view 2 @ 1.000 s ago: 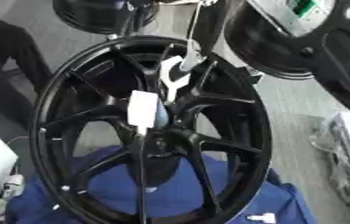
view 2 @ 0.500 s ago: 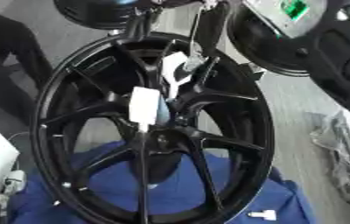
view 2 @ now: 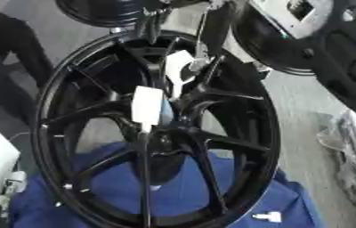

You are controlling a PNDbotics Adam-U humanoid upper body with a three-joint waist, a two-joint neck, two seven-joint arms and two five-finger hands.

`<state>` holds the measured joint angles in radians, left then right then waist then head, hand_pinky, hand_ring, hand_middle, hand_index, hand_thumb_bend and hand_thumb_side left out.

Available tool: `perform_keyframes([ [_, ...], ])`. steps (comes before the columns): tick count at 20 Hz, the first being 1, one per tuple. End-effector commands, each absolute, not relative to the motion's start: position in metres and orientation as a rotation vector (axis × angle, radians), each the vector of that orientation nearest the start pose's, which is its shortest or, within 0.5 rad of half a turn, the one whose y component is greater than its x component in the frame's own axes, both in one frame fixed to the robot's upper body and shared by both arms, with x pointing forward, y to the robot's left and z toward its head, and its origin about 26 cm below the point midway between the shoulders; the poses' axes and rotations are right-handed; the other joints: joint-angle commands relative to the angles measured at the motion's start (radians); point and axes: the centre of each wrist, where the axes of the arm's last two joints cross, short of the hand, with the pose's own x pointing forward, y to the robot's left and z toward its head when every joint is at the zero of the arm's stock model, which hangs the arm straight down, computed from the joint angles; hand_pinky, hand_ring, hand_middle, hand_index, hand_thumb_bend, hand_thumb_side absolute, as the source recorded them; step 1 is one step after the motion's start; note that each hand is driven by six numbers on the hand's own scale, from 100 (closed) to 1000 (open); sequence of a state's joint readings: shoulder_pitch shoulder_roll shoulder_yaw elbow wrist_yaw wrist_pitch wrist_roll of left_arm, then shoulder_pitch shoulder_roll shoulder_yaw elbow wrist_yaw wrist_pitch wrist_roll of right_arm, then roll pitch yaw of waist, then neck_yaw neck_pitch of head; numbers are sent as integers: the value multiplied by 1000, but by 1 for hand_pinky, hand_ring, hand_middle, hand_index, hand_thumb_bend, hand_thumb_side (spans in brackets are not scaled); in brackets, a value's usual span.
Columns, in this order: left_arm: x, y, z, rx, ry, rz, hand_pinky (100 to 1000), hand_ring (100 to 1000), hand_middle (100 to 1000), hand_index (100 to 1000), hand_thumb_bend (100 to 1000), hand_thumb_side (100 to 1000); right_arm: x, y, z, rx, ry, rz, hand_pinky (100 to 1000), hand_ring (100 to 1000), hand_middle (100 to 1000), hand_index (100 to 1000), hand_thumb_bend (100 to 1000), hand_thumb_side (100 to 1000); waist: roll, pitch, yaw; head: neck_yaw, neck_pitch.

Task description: Pull the pin out of the wheel hub.

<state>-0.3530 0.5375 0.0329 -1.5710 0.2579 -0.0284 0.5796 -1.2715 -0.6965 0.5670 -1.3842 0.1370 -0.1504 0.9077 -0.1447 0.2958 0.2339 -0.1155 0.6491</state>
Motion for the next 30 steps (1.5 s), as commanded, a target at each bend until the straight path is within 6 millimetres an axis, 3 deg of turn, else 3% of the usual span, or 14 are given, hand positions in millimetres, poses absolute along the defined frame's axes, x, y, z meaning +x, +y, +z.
perform_keyframes([
  [1, 351, 353, 162, 581, -2001, 298, 721, 771, 684, 699, 330, 790, 405, -182, 387, 526, 2058, -2933, 887, 791, 665, 846, 557, 114, 10, -15, 0, 0, -1],
  [21, 351, 352, 161, 574, -2001, 306, 724, 771, 685, 695, 325, 797, 426, -191, 370, 574, 2047, -3025, 879, 782, 656, 832, 554, 131, 9, -3, 7, -7, -1],
  [30, 351, 352, 160, 573, -1997, 303, 725, 772, 687, 693, 322, 800, 425, -189, 372, 518, 2093, -3017, 867, 757, 621, 770, 509, 129, 8, -2, 8, -7, 1],
])
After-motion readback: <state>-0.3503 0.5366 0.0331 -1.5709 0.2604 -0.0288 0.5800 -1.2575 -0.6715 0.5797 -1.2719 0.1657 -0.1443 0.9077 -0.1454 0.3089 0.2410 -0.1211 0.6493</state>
